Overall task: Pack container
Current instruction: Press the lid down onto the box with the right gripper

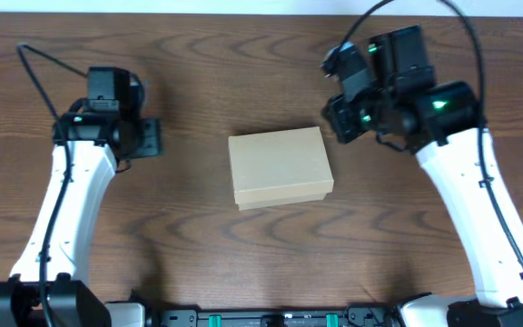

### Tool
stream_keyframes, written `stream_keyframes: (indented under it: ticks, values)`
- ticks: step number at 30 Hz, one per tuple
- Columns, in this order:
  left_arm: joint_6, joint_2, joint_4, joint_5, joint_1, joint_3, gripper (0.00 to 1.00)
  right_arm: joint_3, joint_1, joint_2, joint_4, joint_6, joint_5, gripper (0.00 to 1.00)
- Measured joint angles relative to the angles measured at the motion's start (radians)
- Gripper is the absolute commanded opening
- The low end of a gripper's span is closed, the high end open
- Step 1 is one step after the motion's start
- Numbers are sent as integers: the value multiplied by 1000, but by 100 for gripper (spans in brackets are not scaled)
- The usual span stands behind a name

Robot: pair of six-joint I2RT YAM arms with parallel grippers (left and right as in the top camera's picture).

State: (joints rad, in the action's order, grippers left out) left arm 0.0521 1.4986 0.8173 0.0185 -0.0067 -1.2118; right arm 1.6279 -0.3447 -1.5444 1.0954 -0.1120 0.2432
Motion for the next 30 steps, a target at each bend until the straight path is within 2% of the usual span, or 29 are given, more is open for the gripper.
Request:
stream_keyframes:
  ticks: [4, 7, 17, 24, 30]
  values:
    - [48, -6, 23, 127, 35, 0, 63, 0, -85, -38, 26, 66, -43, 1]
    - [64, -8, 24, 158, 39, 0, 63, 0, -146, -83, 40, 119, -65, 1]
    - [80, -8, 24, 168, 39, 0, 63, -8, -290, -159, 101, 282, -106, 1]
    - [82, -8, 24, 165, 39, 0, 63, -24, -303, -159, 177, 396, -151, 1]
    - [87, -8, 26, 146, 39, 0, 63, -94, -303, -159, 162, 454, -172, 1]
